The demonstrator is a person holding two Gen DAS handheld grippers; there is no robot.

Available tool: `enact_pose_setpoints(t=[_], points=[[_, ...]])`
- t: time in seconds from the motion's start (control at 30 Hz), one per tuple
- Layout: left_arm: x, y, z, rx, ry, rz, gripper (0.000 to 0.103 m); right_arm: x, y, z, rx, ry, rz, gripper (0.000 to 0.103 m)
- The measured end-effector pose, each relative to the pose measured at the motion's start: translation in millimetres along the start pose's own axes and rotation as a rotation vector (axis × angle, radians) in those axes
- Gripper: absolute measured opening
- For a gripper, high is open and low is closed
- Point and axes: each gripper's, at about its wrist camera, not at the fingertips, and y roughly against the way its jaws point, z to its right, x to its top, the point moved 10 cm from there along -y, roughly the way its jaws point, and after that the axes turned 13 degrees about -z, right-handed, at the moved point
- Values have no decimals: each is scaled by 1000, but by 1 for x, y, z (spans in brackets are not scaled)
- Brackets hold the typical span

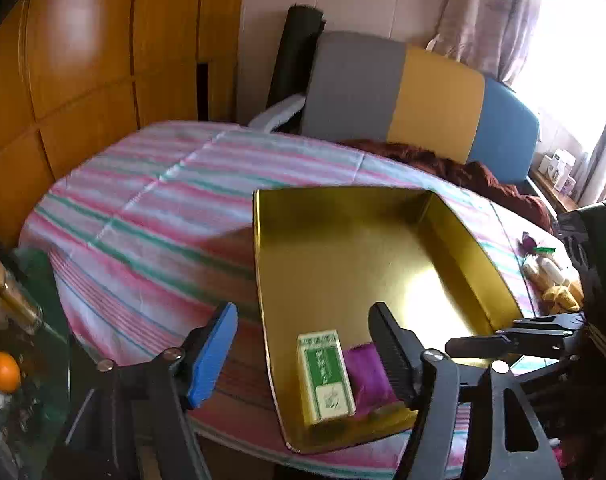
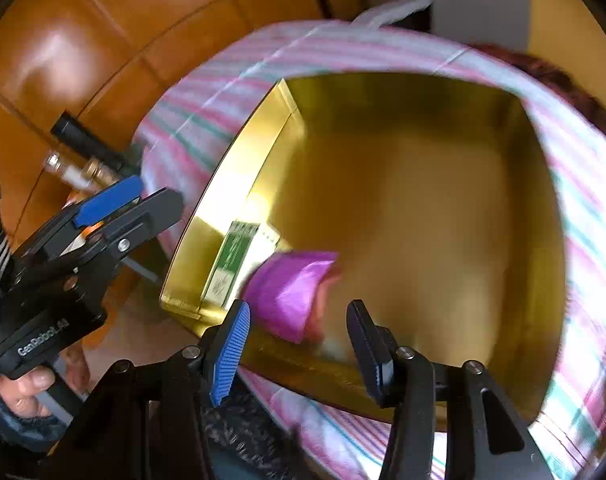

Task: Organize objects
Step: 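Lower the tea box and purple packet into the gold tray and open both grippers, then grasp the cream paper box with right gripper while left gripper grasps the yellow sock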

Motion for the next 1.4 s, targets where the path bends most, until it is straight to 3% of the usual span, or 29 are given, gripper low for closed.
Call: enact_pose_setpoints(t=[0.23,0.33,0.43,0.77,0.9,1.2,1.4], points=[[16,13,21,8,-28,55,85,-1,46,29,-216,-74,202,52],[19,16,35,0,-55,64,86,-5,63,44,-322,-107,282,52],[21,18,50,-4,-92,78,89,-12,84,63,-373,-157,355,52],[19,19,101,-63,-194,78,93,-39,130,117,-313,-315,497,52],[16,16,126,-102,-246,70,93,-55,136,146,-340,-385,471,52],[3,10,178,-193,-364,33,93,-114,160,229,-290,-617,467,52],[-4,0,205,-234,-423,-9,93,-180,197,296,-305,-824,486,52]])
